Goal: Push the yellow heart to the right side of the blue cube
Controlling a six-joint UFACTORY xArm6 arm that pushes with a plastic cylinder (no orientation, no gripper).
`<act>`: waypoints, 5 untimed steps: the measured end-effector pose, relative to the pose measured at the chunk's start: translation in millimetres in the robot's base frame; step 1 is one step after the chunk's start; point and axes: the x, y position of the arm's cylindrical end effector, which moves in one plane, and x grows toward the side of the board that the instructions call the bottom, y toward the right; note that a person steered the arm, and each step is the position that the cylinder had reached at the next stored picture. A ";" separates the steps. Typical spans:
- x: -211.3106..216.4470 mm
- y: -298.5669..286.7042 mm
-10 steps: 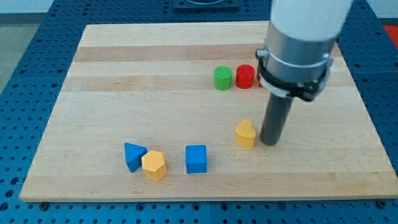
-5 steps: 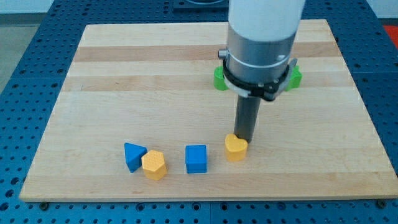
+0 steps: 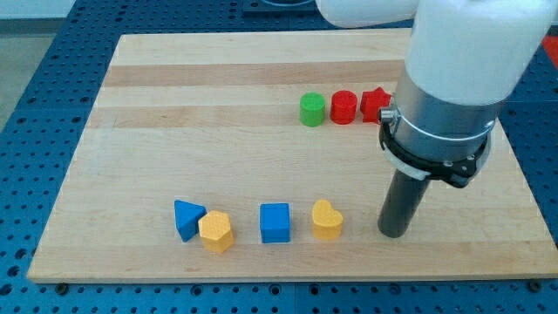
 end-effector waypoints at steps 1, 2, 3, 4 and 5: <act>-8.9 0.0; -9.7 -7.8; -9.7 -20.7; -9.7 -38.4; -9.7 -51.5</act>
